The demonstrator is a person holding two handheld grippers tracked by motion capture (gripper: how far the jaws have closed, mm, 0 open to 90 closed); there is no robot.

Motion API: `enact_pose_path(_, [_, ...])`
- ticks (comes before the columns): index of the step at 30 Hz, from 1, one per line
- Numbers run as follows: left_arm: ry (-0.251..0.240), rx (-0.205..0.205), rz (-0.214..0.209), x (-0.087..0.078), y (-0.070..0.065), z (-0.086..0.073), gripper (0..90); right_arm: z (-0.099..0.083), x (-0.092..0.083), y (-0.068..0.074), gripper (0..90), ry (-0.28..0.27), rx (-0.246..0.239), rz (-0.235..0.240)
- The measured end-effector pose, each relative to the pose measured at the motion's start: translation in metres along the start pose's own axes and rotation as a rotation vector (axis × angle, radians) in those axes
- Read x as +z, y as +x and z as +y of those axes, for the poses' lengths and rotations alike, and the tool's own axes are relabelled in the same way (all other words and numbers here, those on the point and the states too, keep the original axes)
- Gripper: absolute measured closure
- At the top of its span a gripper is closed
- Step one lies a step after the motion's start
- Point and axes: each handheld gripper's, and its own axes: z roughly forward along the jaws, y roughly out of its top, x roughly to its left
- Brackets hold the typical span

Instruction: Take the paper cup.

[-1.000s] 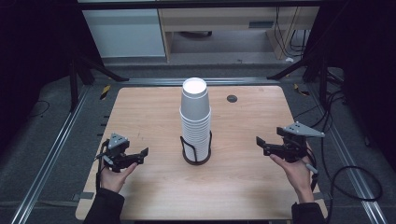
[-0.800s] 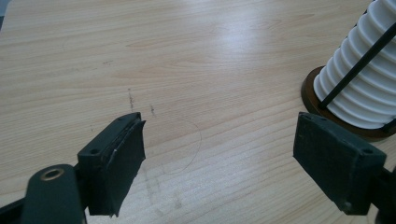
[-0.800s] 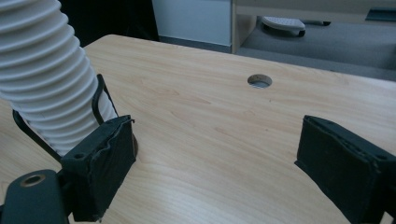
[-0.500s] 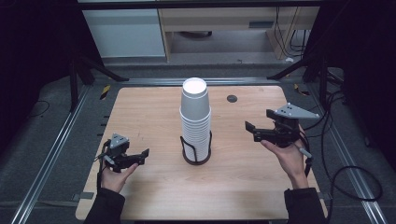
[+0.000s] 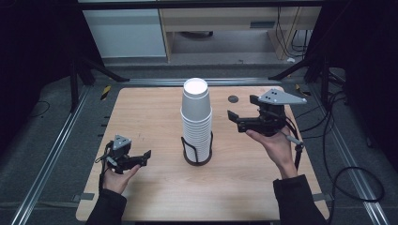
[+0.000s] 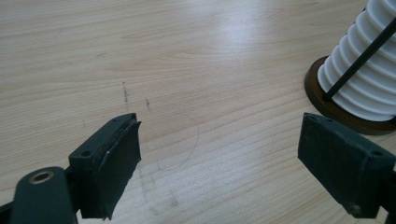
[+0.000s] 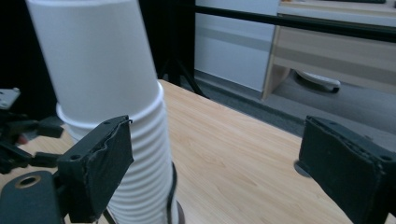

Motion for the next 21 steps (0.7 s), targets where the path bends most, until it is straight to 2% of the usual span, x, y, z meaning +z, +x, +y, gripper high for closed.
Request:
enact_pose_path(2, [-0.004, 0.004, 0.002, 0.000, 0.000, 0.000, 12.4, 0.006, 0.002, 0.005, 9.4, -0.015, 0.005, 0.031])
enact_pose_path(3, [-0.004, 0.004, 0.002, 0.000, 0.000, 0.000, 12.3, 0.006, 0.002, 0.005, 9.4, -0.015, 0.005, 0.031])
enact_pose_path(4, [-0.002, 0.003, -0.003, 0.000, -0.001, 0.000, 12.3, 0.011, 0.006, 0.011, 9.1, -0.026, 0.009, 0.061])
enact_pose_path(8, [0.000, 0.006, -0.005, 0.000, -0.002, 0.000, 12.3, 0.017, 0.010, 0.017, 8.1, -0.038, 0.007, 0.088])
enact_pose_path(10, [-0.001, 0.005, -0.007, 0.001, -0.002, -0.001, 12.3, 0.021, 0.016, 0.024, 7.2, -0.040, -0.002, 0.120])
enact_pose_path(15, [0.004, 0.009, -0.010, 0.002, -0.003, -0.001, 12.2, 0.024, 0.027, 0.035, 5.4, -0.030, -0.010, 0.162])
enact_pose_path(21, [0.006, 0.012, -0.014, 0.003, -0.004, -0.001, 12.1, 0.026, 0.040, 0.044, 4.8, -0.030, -0.013, 0.180])
